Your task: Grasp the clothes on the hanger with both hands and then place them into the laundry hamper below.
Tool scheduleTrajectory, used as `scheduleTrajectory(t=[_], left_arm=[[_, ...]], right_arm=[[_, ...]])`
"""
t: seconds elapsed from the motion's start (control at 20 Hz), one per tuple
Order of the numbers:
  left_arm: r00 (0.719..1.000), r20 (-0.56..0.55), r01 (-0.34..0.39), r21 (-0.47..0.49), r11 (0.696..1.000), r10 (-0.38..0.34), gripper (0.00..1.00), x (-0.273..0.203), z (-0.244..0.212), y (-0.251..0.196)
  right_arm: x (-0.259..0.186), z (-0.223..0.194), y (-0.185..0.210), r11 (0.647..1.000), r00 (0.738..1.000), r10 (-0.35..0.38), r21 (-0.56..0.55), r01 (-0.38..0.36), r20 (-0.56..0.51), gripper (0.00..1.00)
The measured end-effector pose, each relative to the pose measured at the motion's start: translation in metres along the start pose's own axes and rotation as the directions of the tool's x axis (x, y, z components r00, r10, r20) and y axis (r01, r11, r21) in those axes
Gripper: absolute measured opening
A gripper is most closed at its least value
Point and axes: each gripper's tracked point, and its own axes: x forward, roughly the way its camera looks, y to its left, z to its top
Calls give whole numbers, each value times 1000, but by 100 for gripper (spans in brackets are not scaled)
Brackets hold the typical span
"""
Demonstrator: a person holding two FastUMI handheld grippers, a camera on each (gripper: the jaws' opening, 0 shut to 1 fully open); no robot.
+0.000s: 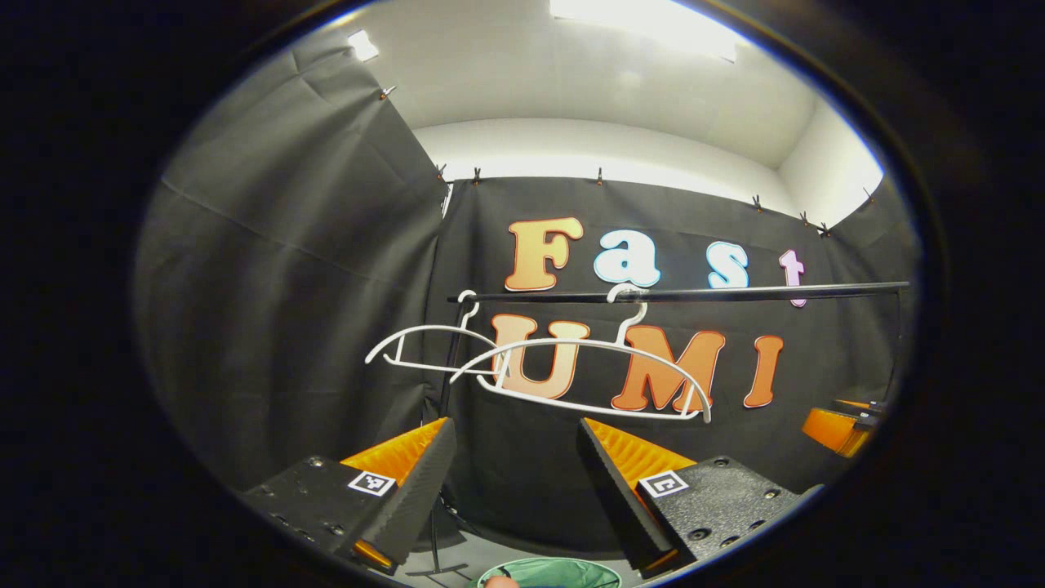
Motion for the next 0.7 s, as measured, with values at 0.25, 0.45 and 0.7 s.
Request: scheduleTrajectory(t=[0.25,0.45,0.7], left_arm=[[1000,-19,-19,-15,1000,19,94,4,-6,5],[999,-10,-50,6,999,50,89,6,-5,14],[998,-19,-57,10,998,57,89,9,-8,14]], right_arm=[[3,-1,-13,1000,1000,-23,9,23,2,97],[10,-6,-12,1000,1000,-20,16,20,-7,98],[14,-9,-11,1000,1000,-14,28,14,-17,89]])
